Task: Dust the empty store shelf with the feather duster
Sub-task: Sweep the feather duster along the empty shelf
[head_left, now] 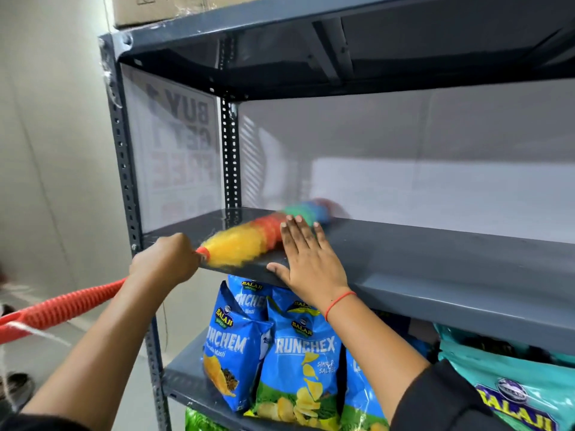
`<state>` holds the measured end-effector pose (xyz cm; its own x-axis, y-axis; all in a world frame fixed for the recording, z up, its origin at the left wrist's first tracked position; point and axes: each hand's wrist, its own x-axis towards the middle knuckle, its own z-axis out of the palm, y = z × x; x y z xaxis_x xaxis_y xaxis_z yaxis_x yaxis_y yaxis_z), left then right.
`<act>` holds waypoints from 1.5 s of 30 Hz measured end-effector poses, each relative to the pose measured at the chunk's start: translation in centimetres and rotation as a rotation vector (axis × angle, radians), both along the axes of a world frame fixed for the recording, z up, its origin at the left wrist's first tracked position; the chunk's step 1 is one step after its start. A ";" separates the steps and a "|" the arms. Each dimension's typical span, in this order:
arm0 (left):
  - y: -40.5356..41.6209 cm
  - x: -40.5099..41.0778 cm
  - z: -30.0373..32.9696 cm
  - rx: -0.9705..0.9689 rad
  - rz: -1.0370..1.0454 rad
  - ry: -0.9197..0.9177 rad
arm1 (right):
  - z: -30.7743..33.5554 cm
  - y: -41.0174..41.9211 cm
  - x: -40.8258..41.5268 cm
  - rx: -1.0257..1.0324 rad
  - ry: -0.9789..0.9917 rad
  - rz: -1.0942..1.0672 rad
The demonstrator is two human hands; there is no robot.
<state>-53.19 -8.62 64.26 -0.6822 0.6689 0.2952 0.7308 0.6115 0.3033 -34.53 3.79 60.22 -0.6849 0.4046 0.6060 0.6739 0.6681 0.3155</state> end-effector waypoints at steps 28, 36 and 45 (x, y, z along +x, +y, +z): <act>-4.3 -6.2 -0.3 0.081 0.294 0.045 | -0.3 0.1 -0.2 -0.010 0.005 -0.003; -4.3 -6.5 -0.9 0.091 0.170 -0.088 | -0.3 0.1 -0.1 -0.007 0.015 0.007; -3.4 -4.5 0.4 0.235 0.108 -0.052 | -0.5 0.2 -0.1 0.021 0.017 -0.006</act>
<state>-57.67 -12.04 64.63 -0.7640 0.5089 0.3967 0.6451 0.5936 0.4811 -34.61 3.99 59.75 -0.6720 0.3954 0.6261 0.6831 0.6574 0.3181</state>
